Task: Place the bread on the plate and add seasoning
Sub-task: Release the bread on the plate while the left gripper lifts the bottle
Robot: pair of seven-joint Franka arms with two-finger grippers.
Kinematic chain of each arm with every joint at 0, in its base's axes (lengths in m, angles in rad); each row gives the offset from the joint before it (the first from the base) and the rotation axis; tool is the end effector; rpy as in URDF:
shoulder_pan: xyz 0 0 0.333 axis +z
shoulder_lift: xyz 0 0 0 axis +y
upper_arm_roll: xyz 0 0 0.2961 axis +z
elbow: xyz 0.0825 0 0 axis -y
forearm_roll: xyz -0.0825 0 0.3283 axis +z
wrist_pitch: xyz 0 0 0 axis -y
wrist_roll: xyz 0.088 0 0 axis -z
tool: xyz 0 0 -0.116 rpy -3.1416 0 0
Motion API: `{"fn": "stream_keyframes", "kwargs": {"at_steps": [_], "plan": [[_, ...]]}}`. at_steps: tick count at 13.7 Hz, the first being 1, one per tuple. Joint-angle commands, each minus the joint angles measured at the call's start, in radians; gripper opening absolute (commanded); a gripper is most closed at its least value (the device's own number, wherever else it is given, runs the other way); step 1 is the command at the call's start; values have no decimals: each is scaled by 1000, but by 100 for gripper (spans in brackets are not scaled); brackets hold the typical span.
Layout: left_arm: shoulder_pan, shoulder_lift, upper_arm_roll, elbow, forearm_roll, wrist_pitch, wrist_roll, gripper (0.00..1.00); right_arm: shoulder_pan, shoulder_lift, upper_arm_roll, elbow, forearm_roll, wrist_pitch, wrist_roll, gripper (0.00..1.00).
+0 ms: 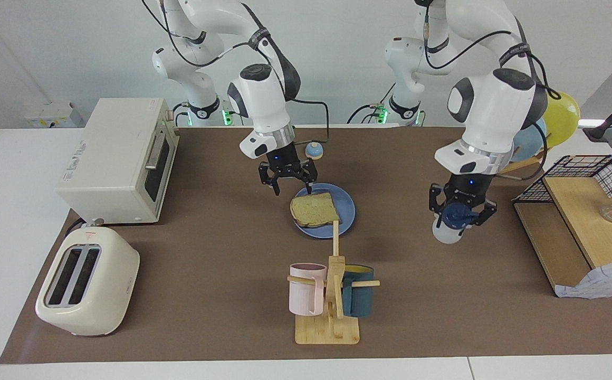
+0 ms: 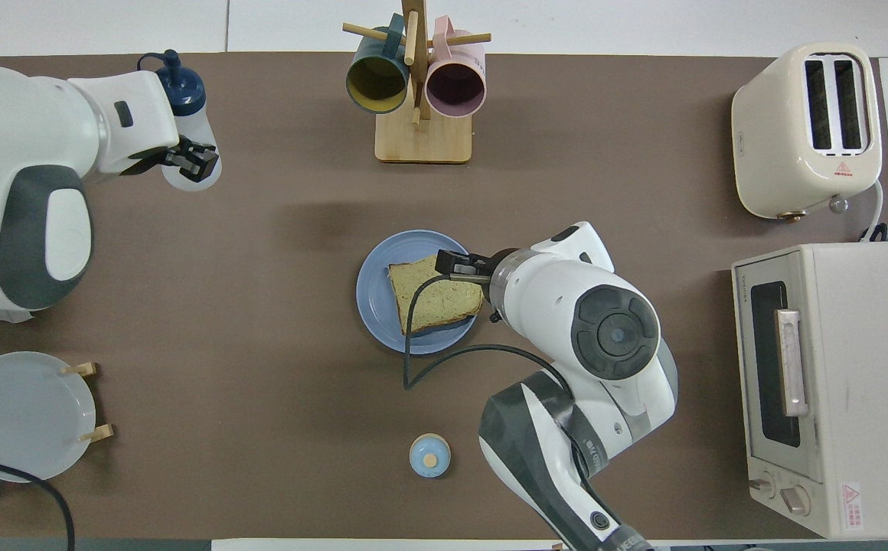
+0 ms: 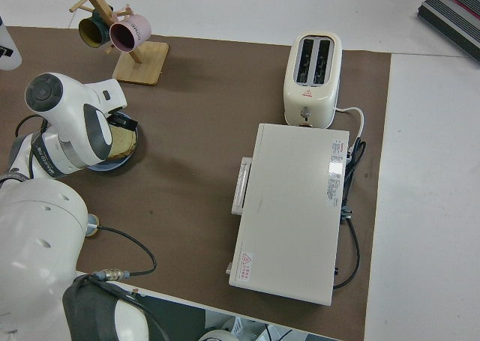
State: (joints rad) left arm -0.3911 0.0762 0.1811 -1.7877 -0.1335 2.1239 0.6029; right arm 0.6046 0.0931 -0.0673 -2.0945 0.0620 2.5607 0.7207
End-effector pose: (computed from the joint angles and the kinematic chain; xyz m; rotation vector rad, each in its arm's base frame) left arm 0.5434 -0.1258 0.5176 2.8386 -1.1337 0.4266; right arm 0.4719 0.2813 0.4217 -2.8457 0.3249 -0.4057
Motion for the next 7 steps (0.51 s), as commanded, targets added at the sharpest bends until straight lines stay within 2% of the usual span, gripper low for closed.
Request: {"fn": "stream_keyframes", "kwargs": {"at_steps": [1,2,3,5,6,7], "plan": [[-5,-146,1,-102,-57,-201,296,0,-26,-7,9,-1,7,-19,2,100],[-11,-174,0,-133,-58,-253,384,0,-17,-7,9,2,6,-23,3,100],[-46,-226,-2,-207,-58,-278,438,0,-22,-25,8,2,6,-25,2,100],[-122,-367,-2,-403,-60,-218,439,0,-49,-36,4,17,7,-63,-36,100],[-146,-448,-5,-508,-60,-156,424,0,-72,-44,4,62,7,-154,-79,100],[-176,-498,-6,-580,-60,-116,391,0,-80,-44,4,117,7,-256,-133,100]]}}
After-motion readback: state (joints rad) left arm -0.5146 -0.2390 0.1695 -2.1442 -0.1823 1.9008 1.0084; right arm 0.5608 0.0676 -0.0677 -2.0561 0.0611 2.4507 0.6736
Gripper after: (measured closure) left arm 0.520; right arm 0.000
